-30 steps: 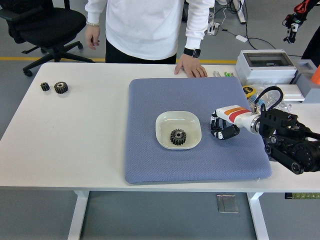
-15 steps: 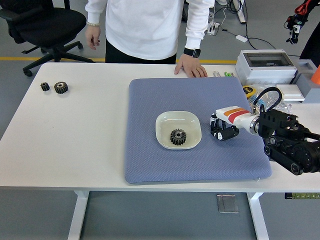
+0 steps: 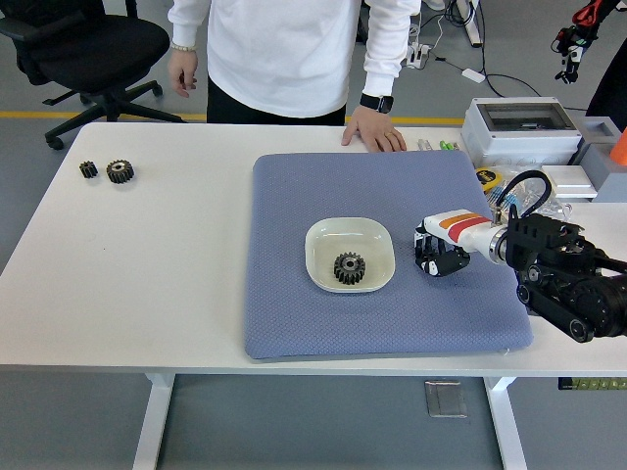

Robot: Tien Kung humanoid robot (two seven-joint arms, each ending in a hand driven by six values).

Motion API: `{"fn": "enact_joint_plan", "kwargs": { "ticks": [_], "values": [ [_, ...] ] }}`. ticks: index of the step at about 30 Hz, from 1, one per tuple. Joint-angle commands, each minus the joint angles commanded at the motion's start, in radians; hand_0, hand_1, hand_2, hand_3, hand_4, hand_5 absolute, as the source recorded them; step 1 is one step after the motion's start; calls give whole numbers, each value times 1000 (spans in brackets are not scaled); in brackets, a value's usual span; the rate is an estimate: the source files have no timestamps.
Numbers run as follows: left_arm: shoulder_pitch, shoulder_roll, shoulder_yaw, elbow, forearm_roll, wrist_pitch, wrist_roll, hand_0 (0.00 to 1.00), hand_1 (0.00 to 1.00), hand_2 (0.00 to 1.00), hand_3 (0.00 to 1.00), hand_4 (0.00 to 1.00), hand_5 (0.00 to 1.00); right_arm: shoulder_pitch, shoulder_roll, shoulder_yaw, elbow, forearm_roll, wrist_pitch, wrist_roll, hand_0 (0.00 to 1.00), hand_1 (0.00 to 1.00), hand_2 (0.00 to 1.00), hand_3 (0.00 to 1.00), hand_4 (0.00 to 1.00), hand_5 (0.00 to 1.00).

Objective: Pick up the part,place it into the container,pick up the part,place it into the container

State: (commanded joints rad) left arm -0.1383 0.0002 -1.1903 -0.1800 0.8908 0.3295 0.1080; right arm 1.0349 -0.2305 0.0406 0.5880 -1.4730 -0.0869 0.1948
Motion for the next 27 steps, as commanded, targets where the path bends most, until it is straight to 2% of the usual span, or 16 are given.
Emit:
{"fn": "enact_joint_plan", "kwargs": {
  "ticks": [1,2,13,14,19,20,25,26,27],
  "values": [
    [0,0,0,0,0,0,0,627,602,659,559,650,566,0,0,0,0,0,2,-1,341,440,523,500,658,282],
    [0,0,0,0,0,0,0,627,603,659,558,650,566,0,0,1,0,0,4,-2,346,447,533,512,703,287],
    [-1,1,0,0,1,0,1,626,604,659,559,651,565,-1,1,-3,-1,10,13,-6,354,446,532,509,684,274],
    [-1,1,-1,0,2,0,1,627,603,659,559,650,564,-1,1,-4,-1,10,13,-4,307,435,516,499,649,279],
    [-1,1,0,0,1,0,1,627,603,659,559,650,564,-2,2,-6,-2,12,13,3,307,435,516,499,649,279],
    [-1,1,-1,0,2,0,1,627,602,659,559,650,564,-2,2,-8,-1,12,10,5,237,411,496,488,643,270],
    [-1,1,0,0,3,0,1,627,602,659,559,650,564,-1,0,-13,2,13,-9,18,237,411,496,488,643,270],
    [0,1,-2,0,3,0,1,627,602,659,559,651,565,0,-1,-13,3,13,-12,20,193,379,475,479,604,276],
    [0,1,-2,0,4,0,1,627,602,659,559,651,565,0,-2,-12,4,13,-15,22,193,379,475,479,604,276]
  ]
}}
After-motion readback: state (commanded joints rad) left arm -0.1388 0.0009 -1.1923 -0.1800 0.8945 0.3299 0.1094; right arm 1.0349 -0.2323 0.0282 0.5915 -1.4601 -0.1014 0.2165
